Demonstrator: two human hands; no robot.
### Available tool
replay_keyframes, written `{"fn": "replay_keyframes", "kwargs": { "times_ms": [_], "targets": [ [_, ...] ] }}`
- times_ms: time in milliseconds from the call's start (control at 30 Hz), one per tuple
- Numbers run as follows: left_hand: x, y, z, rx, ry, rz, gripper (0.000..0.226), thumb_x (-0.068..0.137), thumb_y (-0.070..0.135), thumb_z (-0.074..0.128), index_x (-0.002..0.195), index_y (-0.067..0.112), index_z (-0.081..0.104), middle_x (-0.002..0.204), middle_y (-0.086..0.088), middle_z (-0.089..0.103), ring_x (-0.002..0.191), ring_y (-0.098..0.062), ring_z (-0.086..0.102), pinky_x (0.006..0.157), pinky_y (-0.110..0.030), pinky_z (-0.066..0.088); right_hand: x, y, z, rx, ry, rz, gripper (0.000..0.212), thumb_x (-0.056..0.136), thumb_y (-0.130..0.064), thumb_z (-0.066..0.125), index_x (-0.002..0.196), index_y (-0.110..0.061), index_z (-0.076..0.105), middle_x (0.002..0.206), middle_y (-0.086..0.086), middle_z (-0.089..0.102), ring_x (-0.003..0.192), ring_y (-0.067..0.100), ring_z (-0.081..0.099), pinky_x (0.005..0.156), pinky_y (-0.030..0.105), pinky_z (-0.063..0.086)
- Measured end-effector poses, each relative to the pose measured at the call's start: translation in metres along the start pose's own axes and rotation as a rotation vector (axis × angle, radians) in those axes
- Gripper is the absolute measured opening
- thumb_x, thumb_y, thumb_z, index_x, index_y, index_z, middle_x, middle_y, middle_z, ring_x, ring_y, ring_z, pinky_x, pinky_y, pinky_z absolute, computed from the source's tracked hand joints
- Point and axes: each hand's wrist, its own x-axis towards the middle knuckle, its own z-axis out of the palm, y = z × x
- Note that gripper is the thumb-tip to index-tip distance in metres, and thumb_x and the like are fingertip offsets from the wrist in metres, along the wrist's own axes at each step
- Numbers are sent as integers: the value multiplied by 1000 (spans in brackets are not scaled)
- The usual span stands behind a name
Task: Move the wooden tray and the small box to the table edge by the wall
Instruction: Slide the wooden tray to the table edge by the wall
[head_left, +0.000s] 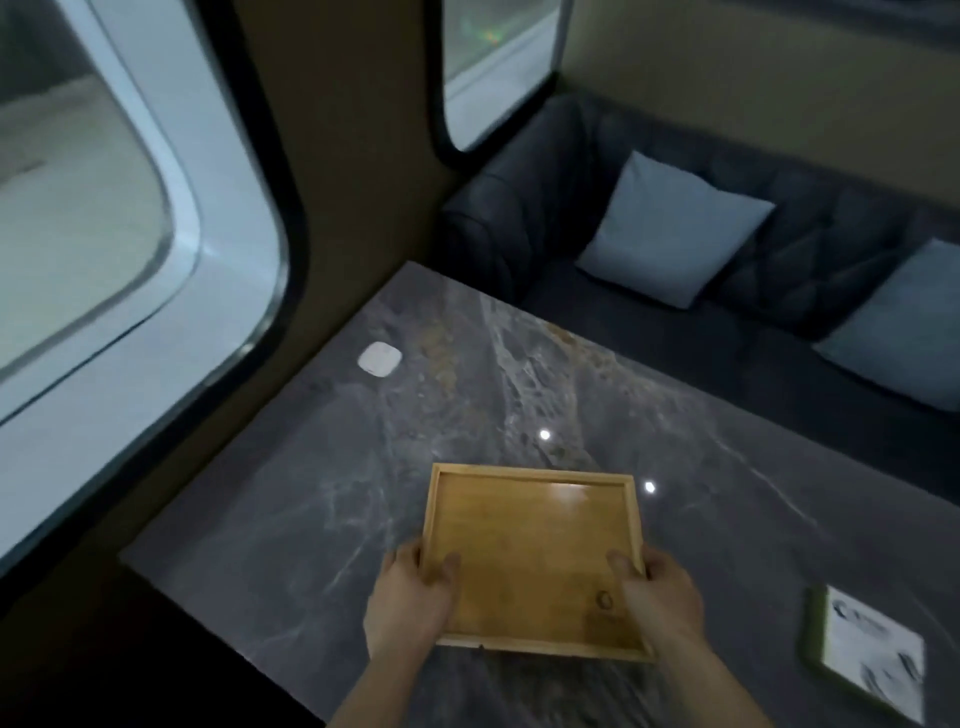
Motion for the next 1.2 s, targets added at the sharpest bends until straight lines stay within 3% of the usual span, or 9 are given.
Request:
{"fn": "replay_keyframes", "kwargs": {
  "times_ms": [167,300,433,500,600,967,1200],
  "targets": [
    [56,-14,-61,-164,151,-96,53,86,59,55,126,25,59,123,-2,64,108,-28,63,86,-41,49,20,-113,54,-149,-63,-183,38,89,-42,60,118,-20,69,114,10,73,107,33,65,85,37,46],
    [94,-18,-89,-301,265,-183,45,86,56,57,120,27,60,117,1,66,100,-24,65,84,-40,52,43,-199,95,-227,-135,-336,30,94,-35,59,116,-17,69,106,8,68,78,17,56,77,31,40],
    [130,-18,-100,-391,345,-259,41,83,55,59,114,27,59,114,1,66,97,-25,66,84,-44,55,69,-262,142,-333,-169,-460,47,89,-50,55,128,-25,65,123,4,68,110,30,63,92,40,50],
    [146,-17,-102,-407,364,-294,40,83,52,61,112,24,57,114,-1,65,98,-27,65,84,-43,54,80,-287,163,-397,-198,-506,47,90,-52,54,128,-26,64,121,4,69,111,32,64,88,39,50],
    [163,-15,-103,-424,404,-331,40,85,46,64,113,18,57,115,-3,62,99,-28,63,81,-39,49,95,-317,191,-427,-262,-560,52,90,-55,53,133,-27,61,124,5,66,113,32,63,95,45,53],
    [197,-9,-93,-501,489,-367,37,84,41,67,109,17,54,109,-4,62,94,-26,63,75,-33,41,137,-349,248,-474,-360,-649,62,98,-40,56,155,-23,38,162,8,32,149,32,33,119,50,34],
    [202,-4,-97,-489,528,-385,39,85,41,66,111,14,54,109,-5,57,95,-29,61,76,-33,37,141,-351,261,-460,-444,-674,65,100,-41,54,158,-27,30,168,2,23,155,28,22,123,49,27]
  ]
}}
